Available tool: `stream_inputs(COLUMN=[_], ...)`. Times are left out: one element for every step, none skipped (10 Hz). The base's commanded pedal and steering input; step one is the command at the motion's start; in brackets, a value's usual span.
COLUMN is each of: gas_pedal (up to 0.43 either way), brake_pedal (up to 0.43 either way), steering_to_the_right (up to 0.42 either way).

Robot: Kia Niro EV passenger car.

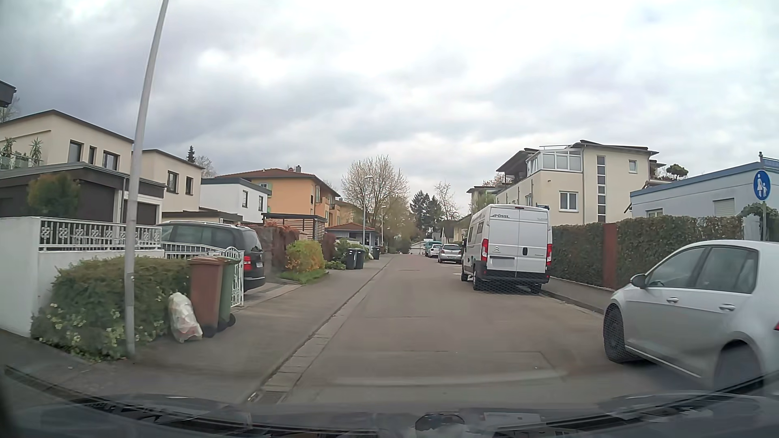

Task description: Follow the waypoints while adhering to traffic rules and regulations

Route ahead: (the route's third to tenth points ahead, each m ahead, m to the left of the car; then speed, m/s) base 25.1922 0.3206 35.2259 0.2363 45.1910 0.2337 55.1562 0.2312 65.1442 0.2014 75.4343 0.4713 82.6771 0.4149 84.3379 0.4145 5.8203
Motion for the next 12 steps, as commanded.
stream_inputs(gas_pedal=[0.098, 0.098, 0.098, 0.098, 0.098, 0.087, 0.087, 0.079, 0.079, 0.079, 0.079, 0.079], brake_pedal=[0.0, 0.0, 0.0, 0.0, 0.0, 0.0, 0.0, 0.0, 0.0, 0.0, 0.0, 0.0], steering_to_the_right=[0.011, 0.011, 0.011, 0.011, 0.011, 0.012, 0.011, 0.01, 0.01, 0.01, 0.01, 0.009])
